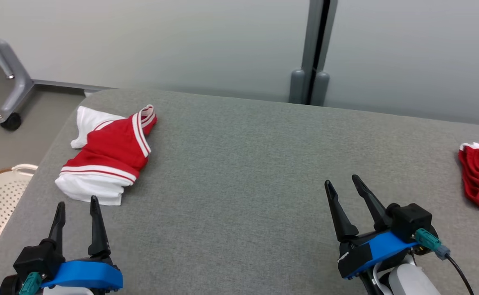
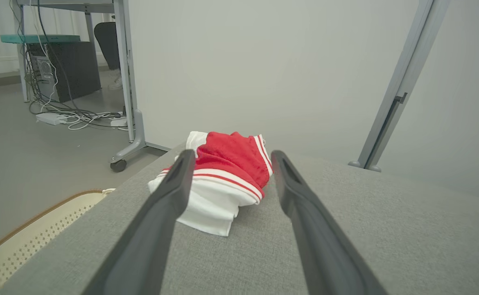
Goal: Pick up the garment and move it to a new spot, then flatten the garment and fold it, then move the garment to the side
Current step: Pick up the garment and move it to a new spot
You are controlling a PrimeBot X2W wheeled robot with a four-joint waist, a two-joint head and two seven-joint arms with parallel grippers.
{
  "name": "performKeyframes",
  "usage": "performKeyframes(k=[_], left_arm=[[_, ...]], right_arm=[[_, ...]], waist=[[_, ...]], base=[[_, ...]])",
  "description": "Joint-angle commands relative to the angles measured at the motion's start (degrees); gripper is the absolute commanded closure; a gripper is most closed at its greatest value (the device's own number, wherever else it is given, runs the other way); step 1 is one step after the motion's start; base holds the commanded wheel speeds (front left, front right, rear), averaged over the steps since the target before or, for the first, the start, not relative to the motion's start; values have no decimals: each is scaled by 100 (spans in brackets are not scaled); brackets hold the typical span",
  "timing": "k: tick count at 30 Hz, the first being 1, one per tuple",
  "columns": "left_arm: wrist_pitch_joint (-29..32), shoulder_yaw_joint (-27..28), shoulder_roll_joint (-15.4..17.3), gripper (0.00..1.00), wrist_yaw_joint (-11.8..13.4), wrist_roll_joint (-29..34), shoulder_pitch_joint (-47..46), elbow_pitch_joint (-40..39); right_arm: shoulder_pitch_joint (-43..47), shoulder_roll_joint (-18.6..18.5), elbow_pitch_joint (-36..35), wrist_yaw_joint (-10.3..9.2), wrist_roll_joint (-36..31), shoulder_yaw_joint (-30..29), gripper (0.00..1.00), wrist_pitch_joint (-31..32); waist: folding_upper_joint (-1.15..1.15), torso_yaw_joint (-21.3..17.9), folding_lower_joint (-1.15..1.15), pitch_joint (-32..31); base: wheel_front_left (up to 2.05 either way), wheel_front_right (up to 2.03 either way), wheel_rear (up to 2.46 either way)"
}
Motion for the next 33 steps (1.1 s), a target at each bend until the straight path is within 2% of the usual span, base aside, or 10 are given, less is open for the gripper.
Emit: performKeyframes(k=[1, 8, 10, 14, 15, 18, 24, 33], left_arm=[[-14, 41, -1, 0, 22, 5, 0, 20], [-14, -11, -18, 0, -6, 19, -57, 60], [24, -40, -25, 0, -28, -179, -238, 155], [878, 35, 325, 0, -64, -451, -905, -278], [1401, 89, 522, 0, -47, -512, -1175, -344], [2110, 247, 796, 0, -1, -706, -1695, -332], [3036, 587, 1303, 0, 54, -1122, -2700, 345], [3492, 897, 1826, 0, 19, -1579, -3676, 2087]], right_arm=[[-51, -38, -1, 1, 63, 34, 0, 1], [-58, -114, -81, 1, 83, 120, 0, 1], [-103, -148, -162, 1, 88, 149, 0, 1], [-166, -170, -300, 1, 62, 128, 0, 1], [-208, -169, -317, 1, 69, 118, 0, 1], [-301, -170, -366, 1, 77, 129, 0, 1], [-572, -216, -603, 1, 18, 38, 0, 1], [-978, -259, -1009, 1, -6, 28, 0, 1]], waist=[[-1, 198, 0, 104], [-1, 492, 0, 132], [-1, 489, 0, 179], [-1, 274, 0, 462], [-1, 172, 0, 597], [-1, -8, 0, 849], [-1, -381, 0, 1409], [-1, -922, 0, 2120]], base=[[0, 0, 0], [0, 0, 0], [0, 0, 0], [0, 0, 0], [0, 0, 0], [0, 0, 0], [0, 0, 0], [0, 0, 0]])
